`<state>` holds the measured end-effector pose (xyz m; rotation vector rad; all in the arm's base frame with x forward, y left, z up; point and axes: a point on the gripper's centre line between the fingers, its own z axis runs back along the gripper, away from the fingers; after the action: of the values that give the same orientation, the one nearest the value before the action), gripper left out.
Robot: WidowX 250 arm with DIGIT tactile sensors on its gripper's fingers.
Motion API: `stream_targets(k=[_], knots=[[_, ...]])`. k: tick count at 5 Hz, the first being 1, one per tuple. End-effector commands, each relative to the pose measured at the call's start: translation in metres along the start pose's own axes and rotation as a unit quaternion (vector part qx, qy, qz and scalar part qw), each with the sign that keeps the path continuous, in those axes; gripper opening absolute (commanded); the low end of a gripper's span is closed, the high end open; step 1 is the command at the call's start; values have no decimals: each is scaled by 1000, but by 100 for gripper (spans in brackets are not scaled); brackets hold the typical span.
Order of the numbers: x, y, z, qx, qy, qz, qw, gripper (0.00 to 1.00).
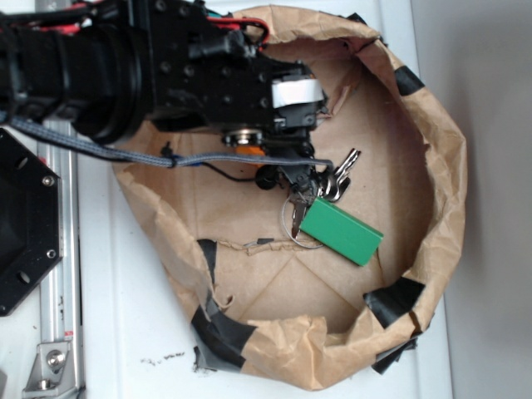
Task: Grab the yellow duck.
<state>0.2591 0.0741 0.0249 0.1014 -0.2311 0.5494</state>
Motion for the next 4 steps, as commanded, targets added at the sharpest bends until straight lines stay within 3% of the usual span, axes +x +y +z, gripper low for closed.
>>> stream_targets(k=[1,3,4], knots=[[4,4,13,-9,-25,3,1000,0],[9,4,21,-19,-30,10,999,0],[8,5,28,-23,-32,11,999,100]])
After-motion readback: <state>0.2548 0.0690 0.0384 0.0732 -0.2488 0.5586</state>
